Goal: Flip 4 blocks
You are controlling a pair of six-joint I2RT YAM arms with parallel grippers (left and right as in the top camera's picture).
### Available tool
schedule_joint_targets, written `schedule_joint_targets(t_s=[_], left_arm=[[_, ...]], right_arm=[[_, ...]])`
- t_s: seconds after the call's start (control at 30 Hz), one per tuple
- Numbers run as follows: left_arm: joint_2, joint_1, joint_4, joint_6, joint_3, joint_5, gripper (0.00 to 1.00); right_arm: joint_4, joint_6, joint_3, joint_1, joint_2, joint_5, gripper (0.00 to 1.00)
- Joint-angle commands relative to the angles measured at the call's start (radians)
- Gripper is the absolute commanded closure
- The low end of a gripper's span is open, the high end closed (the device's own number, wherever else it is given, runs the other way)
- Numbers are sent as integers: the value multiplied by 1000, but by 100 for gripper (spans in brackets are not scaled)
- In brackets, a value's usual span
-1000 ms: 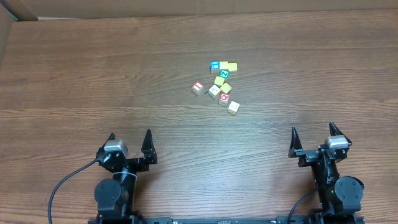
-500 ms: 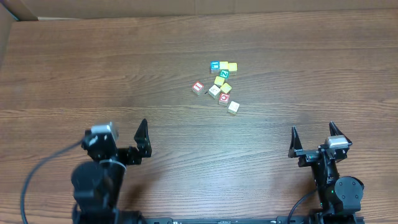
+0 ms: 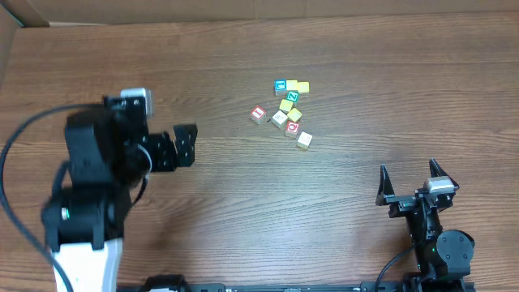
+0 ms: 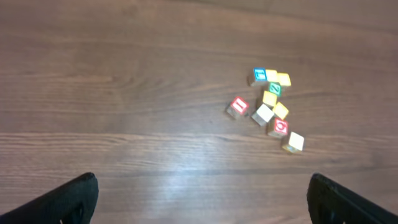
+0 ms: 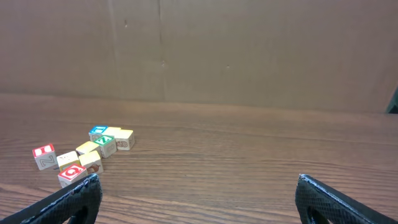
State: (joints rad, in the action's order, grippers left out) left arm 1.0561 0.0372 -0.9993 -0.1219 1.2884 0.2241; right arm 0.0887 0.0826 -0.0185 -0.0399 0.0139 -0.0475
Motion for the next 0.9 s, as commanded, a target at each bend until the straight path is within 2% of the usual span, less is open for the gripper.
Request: schedule_joint_targets(t_s=[0.0, 0.1, 0.13, 0.17, 0.2, 0.23, 0.27, 0.3, 0.47, 0.7, 0.87], left_arm=[[78, -5, -36, 21, 70, 110, 0], [116, -5, -44, 21, 70, 143, 0], [128, -5, -53, 18, 70, 143, 4], [138, -5, -60, 16, 70, 143, 14], [146, -5, -67, 9, 70, 143, 25], [154, -5, -72, 8, 70, 143, 43], [161, -5, -76, 5, 70, 143, 78], [168, -5, -82, 0, 70, 143, 96], [187, -5, -109, -22, 70, 135, 96], [211, -5, -136, -138, 70, -10, 96], [257, -5, -151, -145, 70, -18, 93]], right_arm=[[-7, 4, 11, 3, -10, 5, 0], [-7, 4, 11, 3, -10, 5, 0], [-7, 4, 11, 3, -10, 5, 0], [-7, 4, 11, 3, -10, 5, 0], [-7, 4, 11, 3, -10, 5, 0], [-7, 4, 11, 3, -10, 5, 0], [-7, 4, 11, 3, -10, 5, 0], [-8, 4, 11, 3, -10, 5, 0], [-7, 4, 11, 3, -10, 5, 0], [-8, 4, 11, 3, -10, 5, 0], [-7, 4, 11, 3, -10, 5, 0]])
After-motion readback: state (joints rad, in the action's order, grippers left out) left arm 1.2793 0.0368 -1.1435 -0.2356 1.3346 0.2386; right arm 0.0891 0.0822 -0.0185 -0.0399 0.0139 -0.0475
